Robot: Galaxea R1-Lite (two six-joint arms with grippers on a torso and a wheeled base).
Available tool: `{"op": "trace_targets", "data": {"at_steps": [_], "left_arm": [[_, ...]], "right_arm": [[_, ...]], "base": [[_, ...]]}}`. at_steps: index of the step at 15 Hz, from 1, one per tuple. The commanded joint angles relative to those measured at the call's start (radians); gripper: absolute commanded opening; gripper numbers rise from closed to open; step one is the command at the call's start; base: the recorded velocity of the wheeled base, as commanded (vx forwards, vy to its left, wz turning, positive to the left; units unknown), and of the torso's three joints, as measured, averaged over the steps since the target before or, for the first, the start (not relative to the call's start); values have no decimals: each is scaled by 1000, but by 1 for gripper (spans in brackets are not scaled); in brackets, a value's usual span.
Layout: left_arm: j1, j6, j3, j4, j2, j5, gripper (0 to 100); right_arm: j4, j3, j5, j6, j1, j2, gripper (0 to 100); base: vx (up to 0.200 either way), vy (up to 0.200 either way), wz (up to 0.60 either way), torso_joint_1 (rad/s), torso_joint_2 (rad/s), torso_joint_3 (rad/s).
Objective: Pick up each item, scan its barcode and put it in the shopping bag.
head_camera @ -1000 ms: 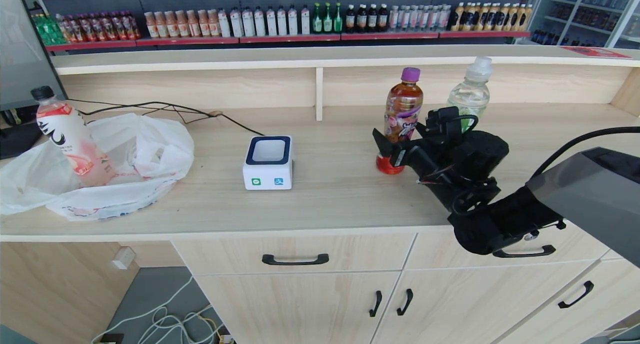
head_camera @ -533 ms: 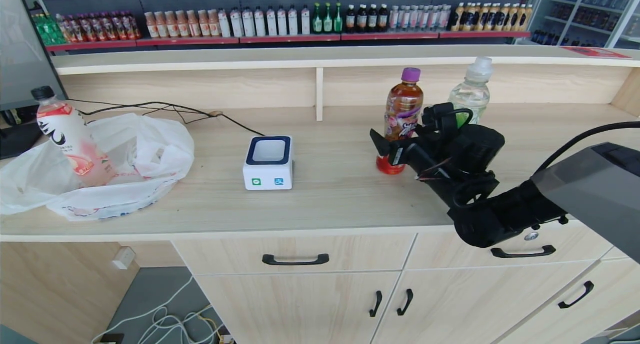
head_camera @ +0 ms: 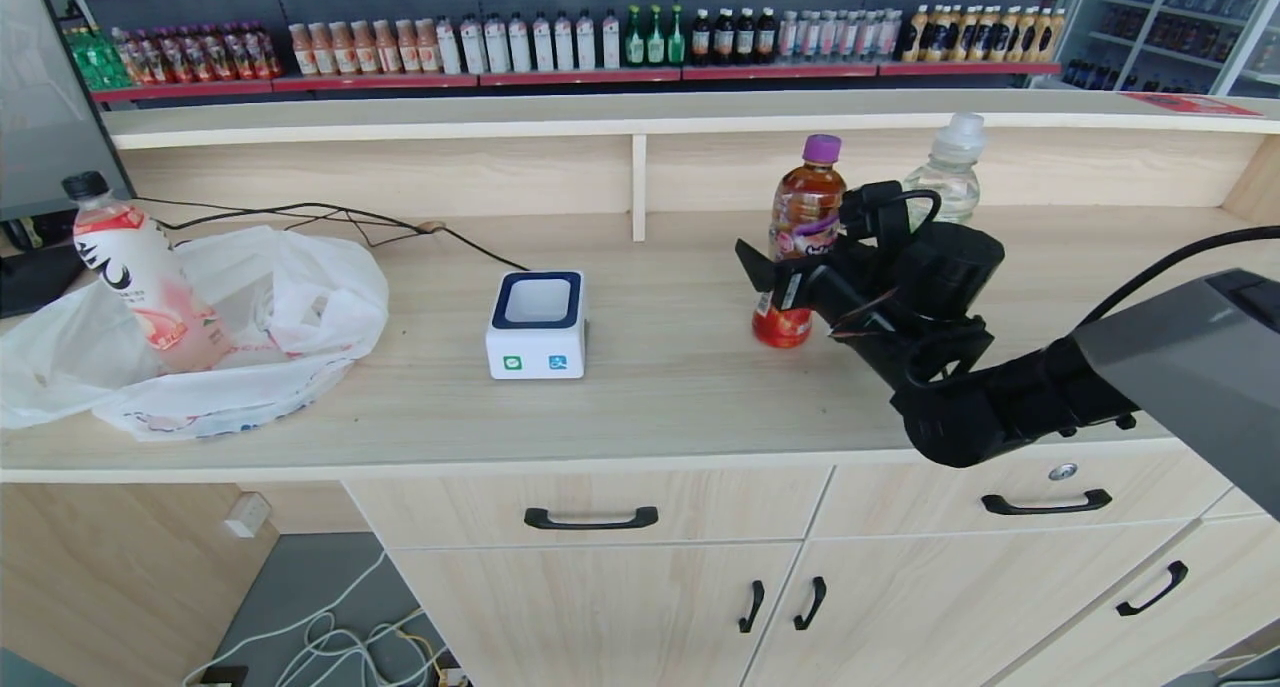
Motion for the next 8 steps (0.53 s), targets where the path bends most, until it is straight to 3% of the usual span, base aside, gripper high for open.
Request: {"op": "trace_targets", "data": {"at_steps": [1, 6, 7, 8], "left_arm": [[0, 0, 0, 0, 0, 0, 100], [0, 0, 0, 0, 0, 0, 100], [0, -1, 0, 0, 0, 0, 100], [0, 0, 0, 0, 0, 0, 100]], "right_arm": [[8, -23, -1, 0, 3, 1, 100], [8, -41, -1, 0, 6, 16, 100], [7, -41, -1, 0, 6, 15, 0], [5, -39, -1, 0, 6, 13, 0]], "base": [[0, 0, 0, 0, 0, 0], [0, 0, 0, 0, 0, 0], [0, 0, 0, 0, 0, 0], [0, 0, 0, 0, 0, 0]]}}
